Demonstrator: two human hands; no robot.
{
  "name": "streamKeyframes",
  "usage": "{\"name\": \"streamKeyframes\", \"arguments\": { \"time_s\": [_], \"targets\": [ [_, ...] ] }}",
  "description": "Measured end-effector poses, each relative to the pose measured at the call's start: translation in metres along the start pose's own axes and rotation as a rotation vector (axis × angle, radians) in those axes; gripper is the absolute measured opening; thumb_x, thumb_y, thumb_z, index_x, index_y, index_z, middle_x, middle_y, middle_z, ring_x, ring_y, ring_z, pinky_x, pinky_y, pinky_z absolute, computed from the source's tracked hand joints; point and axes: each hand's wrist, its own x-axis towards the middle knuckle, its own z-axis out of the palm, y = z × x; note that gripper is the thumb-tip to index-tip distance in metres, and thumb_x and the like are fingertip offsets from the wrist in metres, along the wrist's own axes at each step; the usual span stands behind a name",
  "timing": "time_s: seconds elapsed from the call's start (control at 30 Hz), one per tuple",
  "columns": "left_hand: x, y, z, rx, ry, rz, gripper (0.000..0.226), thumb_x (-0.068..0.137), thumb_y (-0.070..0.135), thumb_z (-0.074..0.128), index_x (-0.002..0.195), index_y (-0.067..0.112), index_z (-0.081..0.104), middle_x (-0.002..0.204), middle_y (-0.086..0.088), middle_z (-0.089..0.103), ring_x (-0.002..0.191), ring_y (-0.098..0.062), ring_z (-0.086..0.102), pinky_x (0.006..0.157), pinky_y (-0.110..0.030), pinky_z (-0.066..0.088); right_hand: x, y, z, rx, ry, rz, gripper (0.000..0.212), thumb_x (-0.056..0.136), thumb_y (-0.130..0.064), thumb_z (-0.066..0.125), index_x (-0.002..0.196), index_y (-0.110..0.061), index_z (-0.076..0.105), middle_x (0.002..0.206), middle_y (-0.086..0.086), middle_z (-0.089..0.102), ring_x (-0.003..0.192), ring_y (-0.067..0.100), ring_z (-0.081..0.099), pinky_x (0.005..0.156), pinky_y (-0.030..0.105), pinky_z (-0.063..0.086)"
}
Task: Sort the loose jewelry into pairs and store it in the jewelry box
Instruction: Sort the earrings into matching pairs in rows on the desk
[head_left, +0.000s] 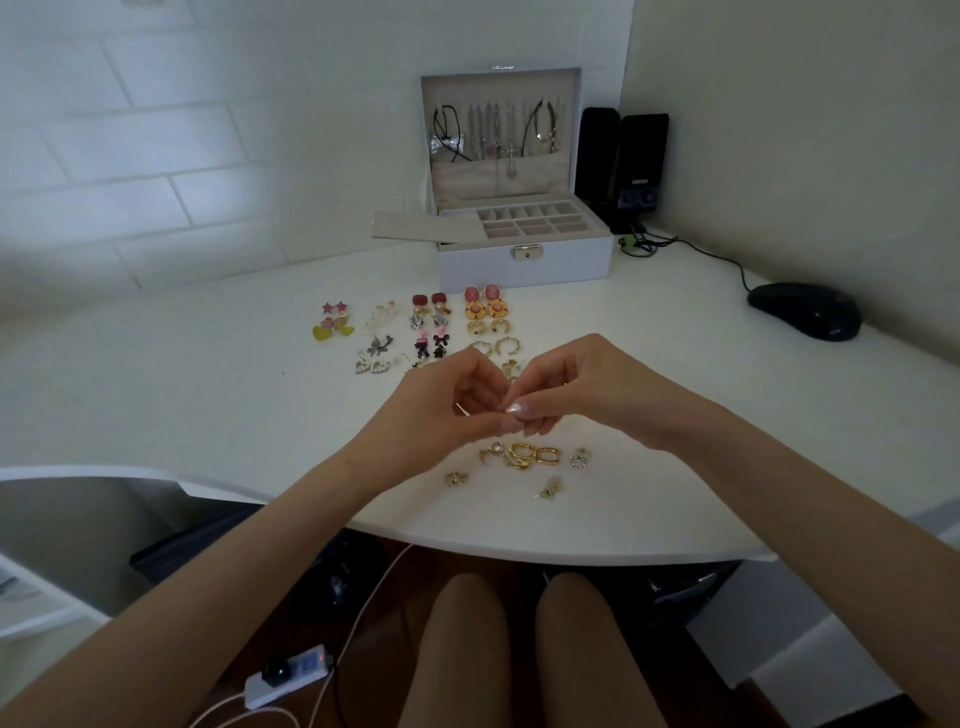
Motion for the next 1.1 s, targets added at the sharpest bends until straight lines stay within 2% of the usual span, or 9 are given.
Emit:
{"name": "streamKeyframes", "arguments": {
  "time_s": [0.17, 0.27, 0.33, 0.4, 0.53, 0.73, 0.83, 0.97, 1.1],
  "targets": [
    [0.001, 0.002, 0.001, -0.052, 0.015, -0.024, 0.016, 0.078, 0.012, 0.072, 0.09, 0.009, 0.061, 0.074, -0.002, 0.07, 0.065, -0.011, 0.068, 0.059, -0.017, 0.052, -0.002, -0.001, 0.0, 0.025, 0.027, 0.003, 0.01, 0.081, -0.001, 0.069, 0.09, 0.001, 0.069, 0.078, 0.014, 0.072, 0.07, 0.018, 0.068, 0.064, 0.022, 0.053],
    [0.001, -0.001, -0.002, -0.049, 0.0, -0.025, 0.007, 0.084, 0.005, 0.064, 0.089, 0.01, 0.065, 0.075, -0.005, 0.07, 0.067, -0.012, 0.068, 0.062, -0.019, 0.053, -0.007, 0.001, -0.003, -0.1, 0.045, -0.011, 0.009, 0.077, -0.004, 0.073, 0.085, -0.007, 0.07, 0.071, -0.003, 0.069, 0.063, 0.004, 0.061, 0.062, 0.015, 0.047],
    [0.001, -0.002, -0.004, -0.073, -0.009, -0.037, 0.013, 0.087, 0.002, 0.059, 0.09, 0.012, 0.066, 0.078, -0.004, 0.069, 0.067, -0.009, 0.066, 0.064, -0.019, 0.053, -0.014, 0.0, -0.006, -0.244, -0.072, -0.005, 0.011, 0.074, -0.009, 0.076, 0.084, -0.014, 0.073, 0.068, -0.011, 0.064, 0.057, -0.002, 0.051, 0.058, 0.01, 0.04],
    [0.0, -0.003, -0.005, -0.118, -0.012, -0.06, 0.014, 0.089, 0.002, 0.056, 0.091, 0.011, 0.066, 0.078, -0.002, 0.067, 0.066, -0.006, 0.064, 0.064, -0.016, 0.052, -0.019, 0.001, -0.007, -0.359, -0.219, 0.004, 0.015, 0.072, -0.015, 0.078, 0.085, -0.022, 0.074, 0.074, -0.009, 0.062, 0.06, -0.002, 0.046, 0.061, 0.011, 0.038],
    [0.001, 0.0, -0.005, -0.234, -0.035, -0.112, 0.014, 0.091, 0.002, 0.051, 0.097, 0.005, 0.064, 0.077, -0.001, 0.064, 0.067, -0.006, 0.061, 0.066, -0.016, 0.051, -0.021, 0.009, 0.001, -0.5, -0.259, -0.017, 0.018, 0.068, -0.018, 0.081, 0.083, -0.024, 0.074, 0.082, -0.005, 0.062, 0.067, -0.001, 0.047, 0.065, 0.015, 0.038],
    [0.001, -0.001, -0.009, -0.4, -0.084, -0.166, 0.018, 0.093, 0.0, 0.047, 0.102, 0.004, 0.062, 0.08, -0.002, 0.066, 0.071, -0.009, 0.061, 0.068, -0.018, 0.052, -0.02, 0.005, -0.001, -0.391, -0.146, 0.003, 0.008, 0.073, -0.017, 0.078, 0.076, -0.018, 0.071, 0.068, -0.014, 0.065, 0.06, -0.003, 0.052, 0.062, 0.013, 0.04],
    [0.0, -0.002, -0.013, -0.452, -0.07, -0.173, 0.016, 0.092, 0.0, 0.049, 0.1, 0.006, 0.061, 0.085, -0.005, 0.068, 0.075, -0.012, 0.063, 0.07, -0.02, 0.053, -0.02, 0.002, -0.007, -0.2, -0.045, 0.028, 0.009, 0.075, -0.011, 0.076, 0.077, -0.008, 0.068, 0.07, -0.003, 0.07, 0.065, 0.004, 0.06, 0.063, 0.017, 0.046],
    [-0.001, -0.003, -0.016, -0.466, -0.067, -0.159, 0.014, 0.091, -0.003, 0.049, 0.093, 0.006, 0.059, 0.086, -0.006, 0.069, 0.075, -0.013, 0.064, 0.07, -0.021, 0.053, -0.018, 0.001, -0.01, -0.124, -0.001, 0.044, 0.014, 0.076, -0.008, 0.074, 0.08, 0.0, 0.064, 0.071, 0.002, 0.071, 0.065, 0.007, 0.062, 0.062, 0.018, 0.049],
    [-0.002, -0.004, -0.015, -0.412, -0.085, -0.138, 0.016, 0.091, -0.006, 0.046, 0.092, 0.0, 0.06, 0.088, -0.005, 0.069, 0.076, -0.011, 0.064, 0.072, -0.019, 0.053, -0.019, 0.005, -0.007, -0.253, -0.067, 0.074, 0.009, 0.075, -0.015, 0.076, 0.076, -0.012, 0.068, 0.077, 0.005, 0.069, 0.065, 0.006, 0.056, 0.067, 0.024, 0.045]
  ]
}}
